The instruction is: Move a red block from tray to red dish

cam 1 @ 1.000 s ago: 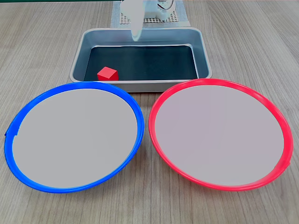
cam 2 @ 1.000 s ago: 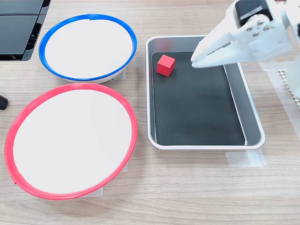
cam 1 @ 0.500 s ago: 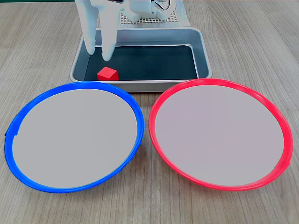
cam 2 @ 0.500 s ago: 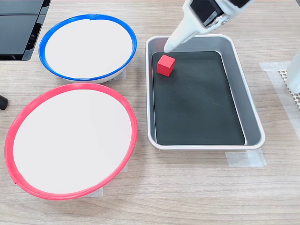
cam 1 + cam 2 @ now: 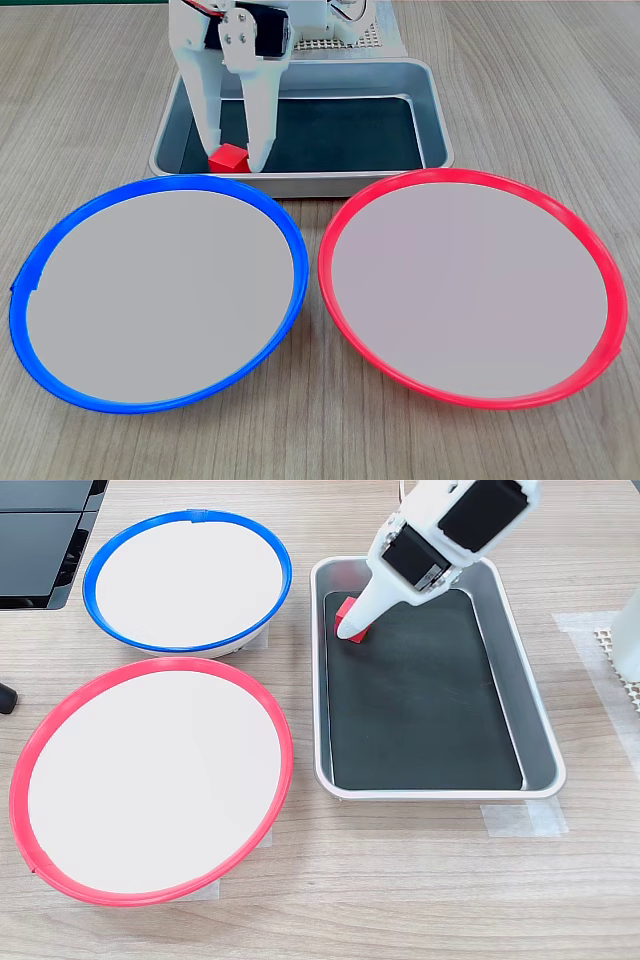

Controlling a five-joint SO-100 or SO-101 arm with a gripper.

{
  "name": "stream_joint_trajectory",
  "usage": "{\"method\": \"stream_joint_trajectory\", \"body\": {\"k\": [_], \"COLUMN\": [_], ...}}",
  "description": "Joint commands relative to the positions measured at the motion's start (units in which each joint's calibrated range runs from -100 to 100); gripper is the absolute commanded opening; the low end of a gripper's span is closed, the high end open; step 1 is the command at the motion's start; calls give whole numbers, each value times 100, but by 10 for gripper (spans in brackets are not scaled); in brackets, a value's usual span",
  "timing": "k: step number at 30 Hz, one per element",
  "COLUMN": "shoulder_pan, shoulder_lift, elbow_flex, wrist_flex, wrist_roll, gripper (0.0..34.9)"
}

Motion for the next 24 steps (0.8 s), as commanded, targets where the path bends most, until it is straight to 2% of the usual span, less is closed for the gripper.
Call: {"method": "stream_joint_trajectory", "body": {"k": [1, 3, 5, 8, 10, 13, 16, 18, 20, 21, 24], "shoulder_pan": [-107, -88, -41, 34, 90, 128, -145, -625, -1528, -1961, -2517], "shoulder_lift": [20, 12, -31, -176, -372, -781, -952, -875, -560, -278, 438], "elbow_flex": [-29, -57, -57, -57, -84, -448, -1495, -2296, -3316, -3816, -4745], "wrist_flex": [-37, 20, 37, 95, 301, 1473, 3545, 4601, 5154, 5138, 4775], "wrist_roll": [112, 200, 308, 420, 527, 703, 640, 186, -855, -1426, -2393], "gripper": [144, 129, 94, 11, 3, 3, 2, 2, 2, 2, 2]}}
